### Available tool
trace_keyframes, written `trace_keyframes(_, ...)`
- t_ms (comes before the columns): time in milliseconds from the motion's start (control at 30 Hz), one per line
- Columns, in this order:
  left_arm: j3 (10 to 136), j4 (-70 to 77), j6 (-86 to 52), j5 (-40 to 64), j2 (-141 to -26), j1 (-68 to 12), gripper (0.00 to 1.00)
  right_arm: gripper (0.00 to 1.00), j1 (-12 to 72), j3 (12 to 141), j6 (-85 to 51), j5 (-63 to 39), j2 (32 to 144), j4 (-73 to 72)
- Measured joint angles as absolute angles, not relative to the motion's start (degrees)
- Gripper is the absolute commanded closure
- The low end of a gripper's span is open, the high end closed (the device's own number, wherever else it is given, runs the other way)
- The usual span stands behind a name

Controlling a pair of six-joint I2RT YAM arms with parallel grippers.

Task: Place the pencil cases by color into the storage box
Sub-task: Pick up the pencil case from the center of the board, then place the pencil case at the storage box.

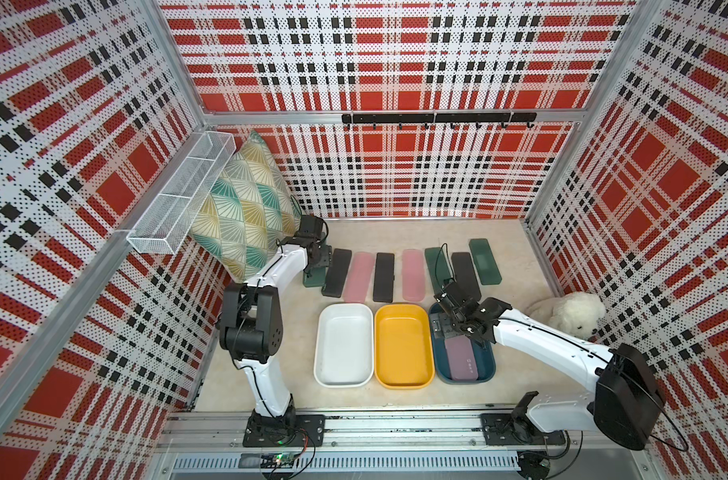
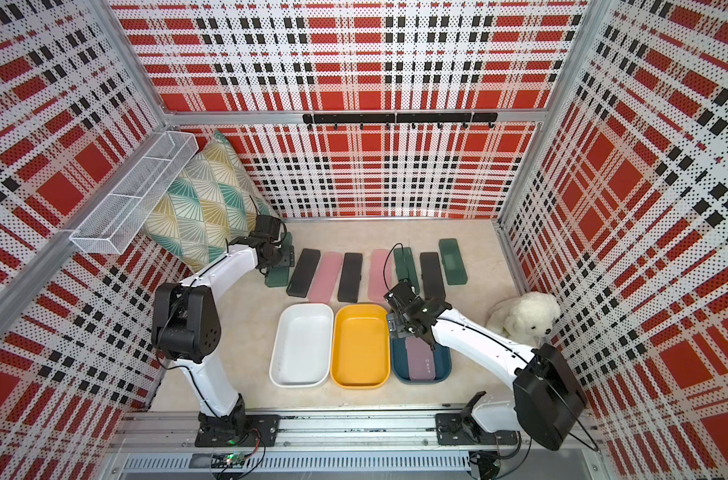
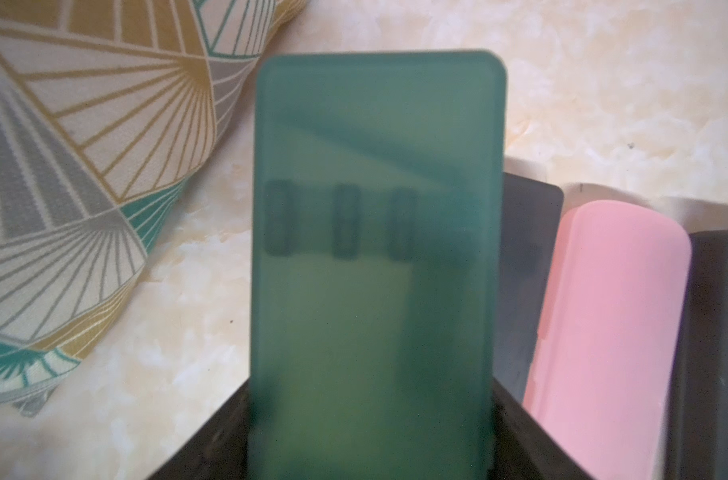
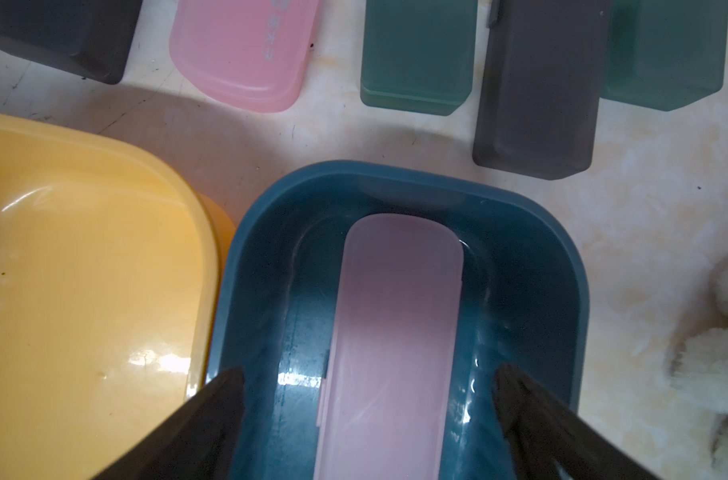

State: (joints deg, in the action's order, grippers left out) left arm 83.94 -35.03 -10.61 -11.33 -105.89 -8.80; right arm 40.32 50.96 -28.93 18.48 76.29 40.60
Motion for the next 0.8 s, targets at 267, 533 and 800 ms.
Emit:
trace_keyframes(267, 81.32, -38.48, -15.79, -14.33, -98.67, -16.12, 0.55, 0.00, 38.24, 50.06, -25.91, 16.80, 74.19, 39.94)
trace_keyframes(533, 72.55, -42.24, -22.28, -16.53, -91.39, -24.03, 0.55, 0.00, 36.58, 48.88, -23.22, 15.14, 72.29, 39.09)
trace_keyframes(800, 67.13, -43.79, -28.75, -18.44, -85.38, -31.35, 0.55, 0.00, 36.18, 48.66, -21.78, 13.56, 72.29, 38.24)
